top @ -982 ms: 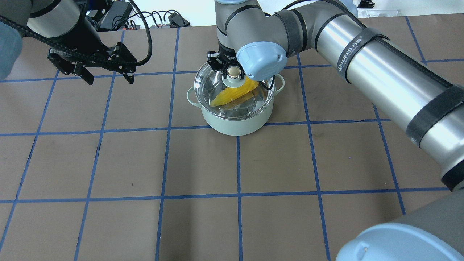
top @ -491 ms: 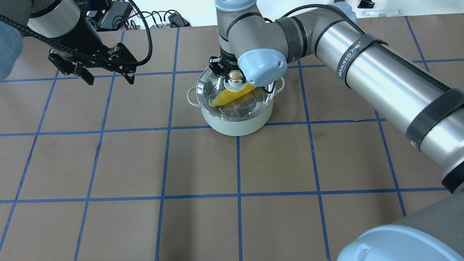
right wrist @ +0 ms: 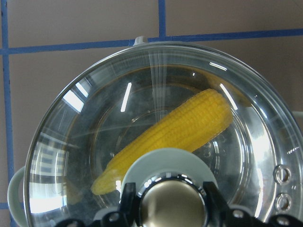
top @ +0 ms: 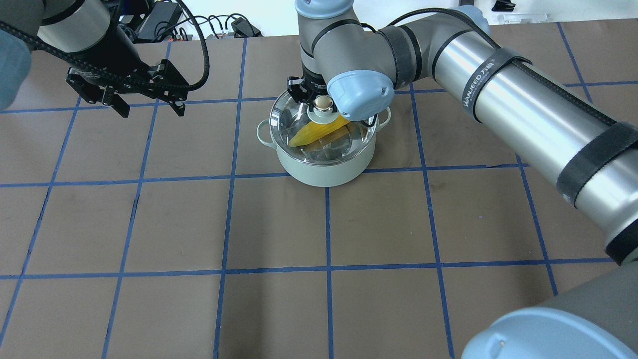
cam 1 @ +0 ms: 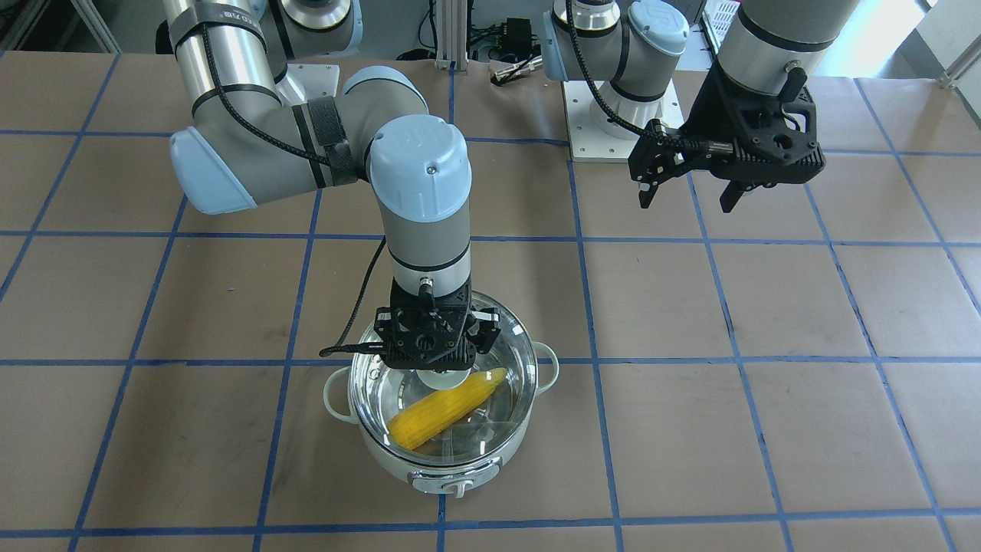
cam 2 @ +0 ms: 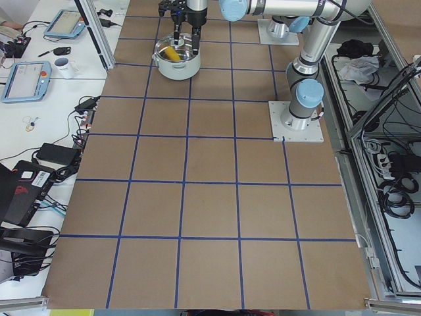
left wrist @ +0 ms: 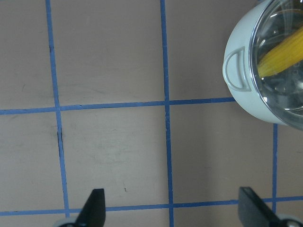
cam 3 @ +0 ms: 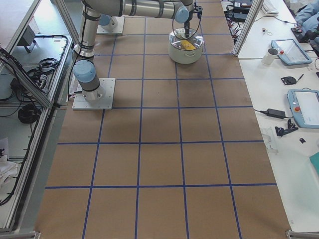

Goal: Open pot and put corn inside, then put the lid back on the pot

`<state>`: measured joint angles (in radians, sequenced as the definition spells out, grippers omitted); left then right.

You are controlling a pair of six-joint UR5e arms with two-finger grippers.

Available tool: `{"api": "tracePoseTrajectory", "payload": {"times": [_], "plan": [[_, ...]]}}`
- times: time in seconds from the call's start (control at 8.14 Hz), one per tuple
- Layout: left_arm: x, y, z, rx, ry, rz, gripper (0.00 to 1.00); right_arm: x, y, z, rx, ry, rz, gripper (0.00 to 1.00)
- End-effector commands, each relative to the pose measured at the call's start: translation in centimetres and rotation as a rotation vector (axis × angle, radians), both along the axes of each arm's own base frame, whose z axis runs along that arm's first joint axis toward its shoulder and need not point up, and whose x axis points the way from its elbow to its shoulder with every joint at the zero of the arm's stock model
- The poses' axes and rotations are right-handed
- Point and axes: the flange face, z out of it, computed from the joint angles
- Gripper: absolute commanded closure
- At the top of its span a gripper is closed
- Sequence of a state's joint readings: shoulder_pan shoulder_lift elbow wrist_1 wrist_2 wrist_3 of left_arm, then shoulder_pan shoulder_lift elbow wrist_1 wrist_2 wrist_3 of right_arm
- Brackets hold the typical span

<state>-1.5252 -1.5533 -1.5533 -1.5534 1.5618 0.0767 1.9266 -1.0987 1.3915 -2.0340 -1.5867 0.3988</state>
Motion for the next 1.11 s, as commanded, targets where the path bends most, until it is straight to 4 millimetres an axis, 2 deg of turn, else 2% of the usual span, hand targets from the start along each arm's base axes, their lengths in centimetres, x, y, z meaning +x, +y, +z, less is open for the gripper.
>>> {"api": "tracePoseTrajectory", "payload": {"times": [0.0,0.61,0.74,0.86,0.98], "plan": [[0.0,0.1,0.0,0.002,0.002,0.0,0.0,0.0,-0.1,0.5,-0.023,0.002,0.015,0.75],[0.0,-0.1,-0.4,0.008,0.004,0.002,0.0,-0.2,0.2,-0.5,-0.007,0.011,0.015,0.71],[-0.1,-0.1,-0.4,0.009,0.004,0.0,0.0,-0.1,0.1,-0.6,-0.004,0.012,0.02,0.58],[-0.1,0.0,-0.9,0.014,0.005,0.0,0.0,-0.1,0.1,-0.8,-0.002,0.013,0.026,0.37],[-0.1,0.0,-1.0,0.014,0.01,0.0,0.0,-0.1,0.1,-0.7,-0.004,0.013,0.026,0.1]]}}
